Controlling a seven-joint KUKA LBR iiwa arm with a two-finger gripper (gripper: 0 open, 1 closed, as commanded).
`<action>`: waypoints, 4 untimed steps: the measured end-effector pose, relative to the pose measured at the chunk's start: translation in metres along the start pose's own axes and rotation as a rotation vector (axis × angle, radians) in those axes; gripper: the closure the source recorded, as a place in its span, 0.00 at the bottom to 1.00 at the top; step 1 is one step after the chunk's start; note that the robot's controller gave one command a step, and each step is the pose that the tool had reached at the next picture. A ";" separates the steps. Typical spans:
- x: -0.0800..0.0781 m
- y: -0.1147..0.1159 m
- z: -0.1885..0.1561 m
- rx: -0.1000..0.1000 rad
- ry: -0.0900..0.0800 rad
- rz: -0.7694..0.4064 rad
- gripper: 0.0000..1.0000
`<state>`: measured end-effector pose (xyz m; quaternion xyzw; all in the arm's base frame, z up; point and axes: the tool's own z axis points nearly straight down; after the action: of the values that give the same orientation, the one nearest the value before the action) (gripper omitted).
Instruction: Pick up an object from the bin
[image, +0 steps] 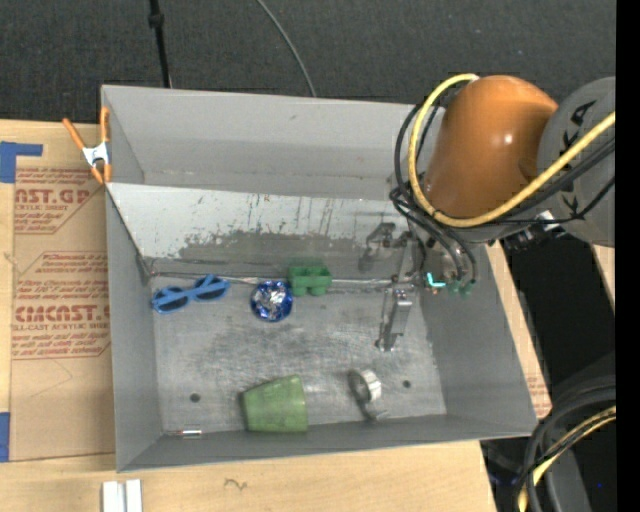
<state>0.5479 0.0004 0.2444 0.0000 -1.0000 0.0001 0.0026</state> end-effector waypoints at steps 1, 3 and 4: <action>0.057 -0.028 0.172 0.000 -0.021 -0.089 0.00; 0.065 -0.015 0.143 -0.004 -0.010 -0.003 0.00; 0.059 -0.052 0.172 -0.003 -0.019 0.026 0.00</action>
Offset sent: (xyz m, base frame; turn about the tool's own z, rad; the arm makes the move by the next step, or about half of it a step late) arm -0.0626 -0.0287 -0.1744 -0.0917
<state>0.4876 -0.0521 0.0724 -0.0130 -0.9999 -0.0013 -0.0071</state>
